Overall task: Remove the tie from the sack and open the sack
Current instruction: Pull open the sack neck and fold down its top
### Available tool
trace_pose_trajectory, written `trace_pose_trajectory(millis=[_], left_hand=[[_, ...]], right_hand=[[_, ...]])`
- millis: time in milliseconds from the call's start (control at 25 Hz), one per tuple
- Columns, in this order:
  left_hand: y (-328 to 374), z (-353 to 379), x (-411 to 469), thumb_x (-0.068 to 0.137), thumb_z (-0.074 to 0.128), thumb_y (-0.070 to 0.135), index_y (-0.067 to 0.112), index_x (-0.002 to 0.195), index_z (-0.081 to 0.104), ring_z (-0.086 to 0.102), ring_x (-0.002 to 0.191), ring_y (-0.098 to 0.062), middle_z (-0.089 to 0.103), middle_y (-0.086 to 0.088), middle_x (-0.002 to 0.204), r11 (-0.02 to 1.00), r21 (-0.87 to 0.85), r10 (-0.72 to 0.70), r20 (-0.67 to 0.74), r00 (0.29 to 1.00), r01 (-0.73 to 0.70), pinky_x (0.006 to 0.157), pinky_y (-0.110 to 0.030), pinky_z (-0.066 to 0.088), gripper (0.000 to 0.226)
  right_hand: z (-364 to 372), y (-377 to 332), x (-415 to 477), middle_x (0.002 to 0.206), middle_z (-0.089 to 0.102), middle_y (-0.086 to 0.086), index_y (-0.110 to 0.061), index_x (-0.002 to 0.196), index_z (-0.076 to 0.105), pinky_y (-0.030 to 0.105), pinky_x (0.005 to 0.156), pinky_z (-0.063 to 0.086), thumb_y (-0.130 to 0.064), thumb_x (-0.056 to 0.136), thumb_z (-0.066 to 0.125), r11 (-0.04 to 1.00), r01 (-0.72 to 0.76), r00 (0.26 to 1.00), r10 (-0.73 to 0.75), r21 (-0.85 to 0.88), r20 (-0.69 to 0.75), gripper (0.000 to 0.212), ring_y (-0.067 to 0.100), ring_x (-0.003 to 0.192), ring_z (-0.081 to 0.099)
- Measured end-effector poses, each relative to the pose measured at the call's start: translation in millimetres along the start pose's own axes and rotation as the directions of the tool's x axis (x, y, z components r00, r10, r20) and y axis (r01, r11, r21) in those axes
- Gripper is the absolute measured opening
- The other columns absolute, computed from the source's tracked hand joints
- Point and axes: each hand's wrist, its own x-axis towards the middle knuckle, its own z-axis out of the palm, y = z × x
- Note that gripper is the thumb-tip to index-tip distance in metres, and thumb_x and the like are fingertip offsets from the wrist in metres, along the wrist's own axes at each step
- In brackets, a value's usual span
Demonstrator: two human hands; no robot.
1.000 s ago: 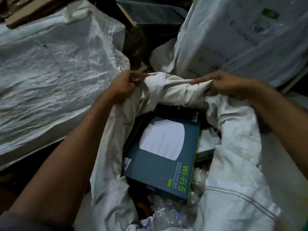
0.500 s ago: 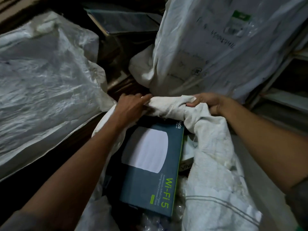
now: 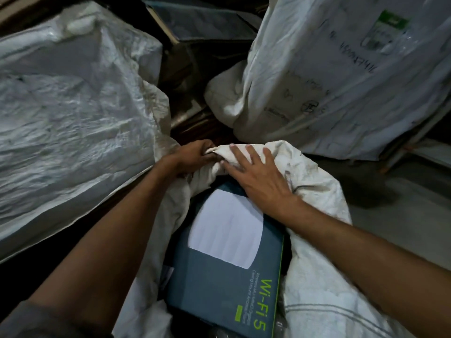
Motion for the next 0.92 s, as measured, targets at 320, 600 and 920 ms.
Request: trace_pose_trajectory(millis=[320, 600, 920], left_hand=[[31, 24, -111, 0.078, 0.075, 0.054, 0.033, 0.163, 0.013, 0.025, 0.151, -0.034, 0.021, -0.006, 0.167, 0.782, 0.617, 0.040, -0.194, 0.980, 0.090, 0.108, -0.060, 0.035, 0.108], [-18, 22, -132, 0.094, 0.062, 0.027, 0.039, 0.155, 0.038, 0.063, 0.116, -0.034, 0.059, -0.008, 0.137, 0.979, 0.169, -0.074, -0.211, 0.975, 0.110, 0.087, -0.038, 0.051, 0.067], [-62, 39, -121, 0.083, 0.061, 0.028, 0.044, 0.144, 0.054, 0.060, 0.131, -0.015, 0.068, 0.007, 0.135, 0.945, -0.311, -0.166, -0.205, 0.964, 0.097, 0.108, -0.043, 0.050, 0.063]], right_hand=[[-19, 22, 15, 0.124, 0.065, 0.012, -0.030, 0.145, 0.053, 0.046, 0.081, 0.051, -0.009, 0.091, 0.049, 0.976, -0.011, 1.000, 0.016, 0.216, -0.021, 0.058, 0.037, 0.098, 0.065], [-37, 43, 41, 0.114, 0.069, 0.009, -0.035, 0.136, 0.039, 0.043, 0.074, 0.051, -0.016, 0.092, 0.058, 0.909, -0.037, 0.990, -0.023, 0.416, 0.139, 0.052, 0.038, 0.093, 0.066], [0, 7, 59, 0.142, 0.052, 0.013, -0.030, 0.158, 0.030, 0.045, 0.080, 0.043, -0.015, 0.092, 0.036, 0.983, 0.175, 0.984, -0.176, -0.053, -0.027, 0.068, 0.035, 0.106, 0.057]])
